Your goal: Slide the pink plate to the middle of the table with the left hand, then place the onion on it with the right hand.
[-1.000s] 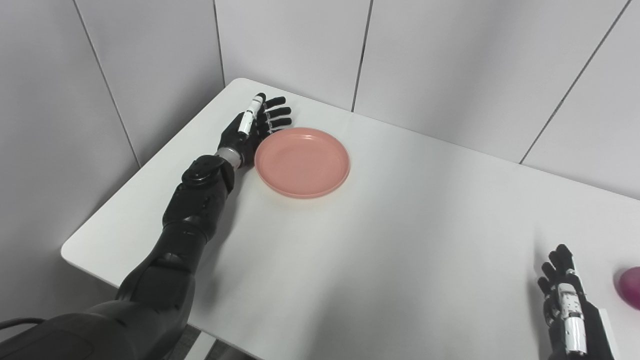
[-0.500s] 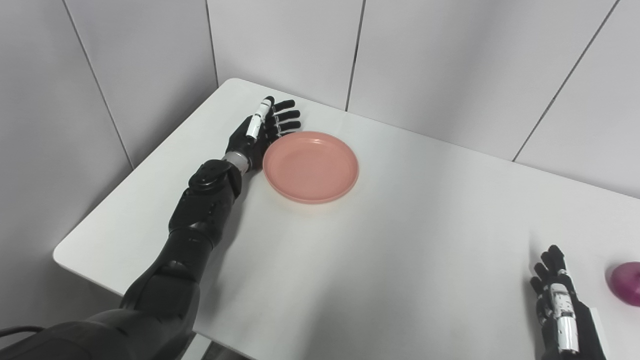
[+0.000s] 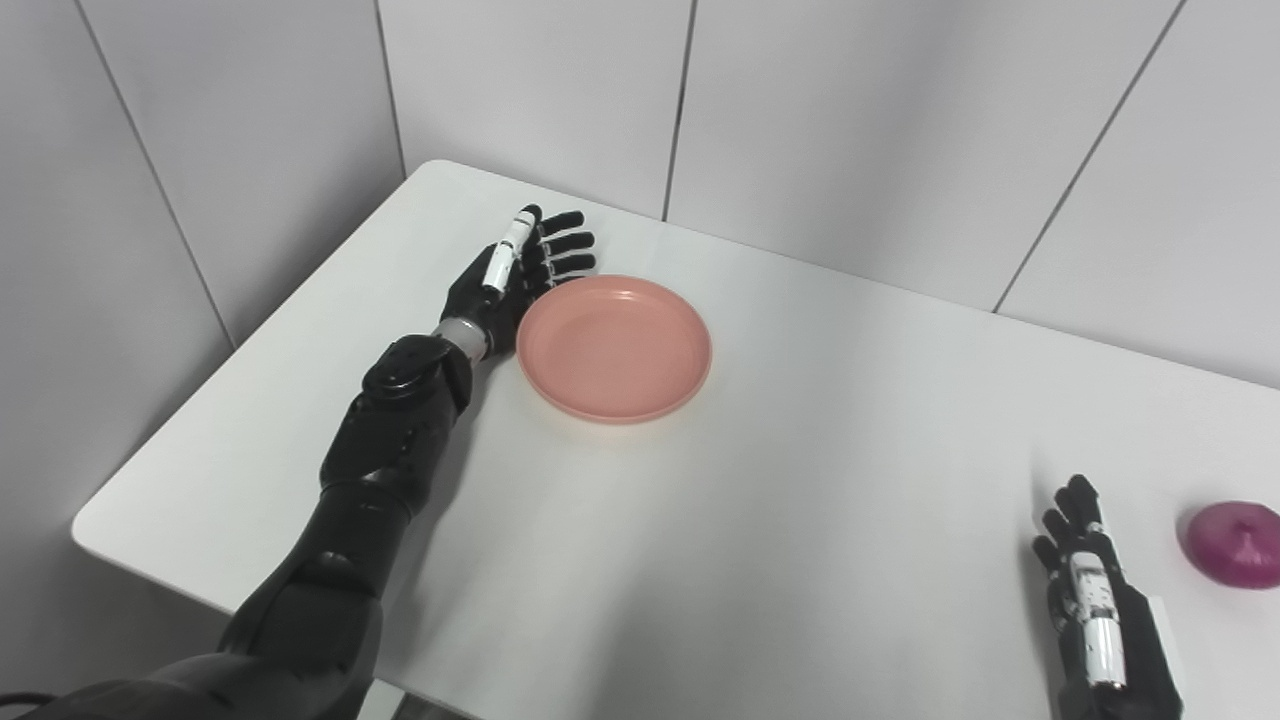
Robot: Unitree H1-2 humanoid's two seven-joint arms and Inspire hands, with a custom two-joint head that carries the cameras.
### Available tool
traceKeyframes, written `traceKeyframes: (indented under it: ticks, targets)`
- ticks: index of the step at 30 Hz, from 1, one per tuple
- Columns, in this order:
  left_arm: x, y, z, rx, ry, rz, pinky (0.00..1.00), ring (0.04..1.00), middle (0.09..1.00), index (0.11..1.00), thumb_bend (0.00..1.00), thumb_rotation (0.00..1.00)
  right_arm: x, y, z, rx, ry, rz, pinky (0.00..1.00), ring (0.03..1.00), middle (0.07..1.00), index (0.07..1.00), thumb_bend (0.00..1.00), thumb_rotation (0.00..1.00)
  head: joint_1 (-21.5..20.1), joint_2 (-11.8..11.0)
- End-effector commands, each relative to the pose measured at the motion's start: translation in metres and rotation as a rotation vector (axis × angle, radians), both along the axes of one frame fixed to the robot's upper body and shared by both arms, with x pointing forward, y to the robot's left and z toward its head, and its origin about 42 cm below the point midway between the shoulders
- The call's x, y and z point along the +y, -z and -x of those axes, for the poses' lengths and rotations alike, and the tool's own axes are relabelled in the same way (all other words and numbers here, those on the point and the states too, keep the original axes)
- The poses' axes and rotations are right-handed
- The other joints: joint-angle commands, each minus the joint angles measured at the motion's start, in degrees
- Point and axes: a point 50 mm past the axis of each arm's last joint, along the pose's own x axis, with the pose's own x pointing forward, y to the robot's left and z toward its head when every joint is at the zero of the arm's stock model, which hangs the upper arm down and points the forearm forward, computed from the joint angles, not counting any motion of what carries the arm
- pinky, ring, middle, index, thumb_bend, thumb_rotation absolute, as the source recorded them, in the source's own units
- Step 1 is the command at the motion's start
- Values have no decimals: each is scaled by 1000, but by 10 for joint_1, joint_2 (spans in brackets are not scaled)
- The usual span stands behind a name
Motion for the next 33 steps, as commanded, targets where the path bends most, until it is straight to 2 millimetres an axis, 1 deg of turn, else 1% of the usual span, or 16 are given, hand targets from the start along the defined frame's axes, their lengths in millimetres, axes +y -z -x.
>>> traceKeyframes:
  ticks: [1, 7, 10, 15, 22, 25, 27, 31, 33]
  targets:
    - [-5, -14, -6, -38, 26, -13, 721, 746, 759, 744, 349, 1000, 0, -8, -3, -65, -2, 15, 1000, 1000, 1000, 1000, 65, 1000, -8, 1]
    - [-7, -15, -4, -29, 42, -12, 725, 757, 763, 745, 331, 1000, 0, -4, -4, -78, -18, -2, 1000, 1000, 1000, 1000, 108, 1000, -20, 4]
    - [-10, -16, -3, -21, 51, -14, 725, 762, 769, 752, 339, 1000, 0, -2, -4, -80, -24, -1, 1000, 1000, 1000, 1000, 152, 1000, -27, 7]
    - [-16, -17, 0, -8, 64, 5, 714, 750, 756, 749, 335, 1000, 2, 0, -4, -87, -22, -9, 1000, 1000, 1000, 1000, 150, 1000, -39, 10]
    - [-27, -15, 5, -17, 103, -9, 710, 750, 759, 747, 294, 1000, 6, -1, -4, -79, -13, -21, 1000, 1000, 1000, 1000, 197, 1000, -55, 15]
    - [-33, -13, 7, -12, 117, -9, 727, 767, 777, 760, 304, 1000, 7, -2, -4, -75, -11, -23, 1000, 1000, 1000, 1000, 191, 1000, -58, 16]
    - [-36, -11, 7, -9, 122, -5, 732, 767, 777, 763, 308, 1000, 8, -2, -4, -77, -11, -28, 1000, 1000, 1000, 1000, 166, 1000, -61, 17]
    - [-42, -7, 10, -4, 132, 11, 739, 769, 777, 764, 318, 1000, 9, -1, -4, -79, -9, -48, 1000, 1000, 1000, 1000, 206, 1000, -69, 18]
    - [-45, -5, 11, -4, 133, 17, 740, 769, 776, 762, 318, 1000, 10, -1, -5, -78, -7, -49, 1000, 1000, 1000, 1000, 200, 1000, -71, 19]
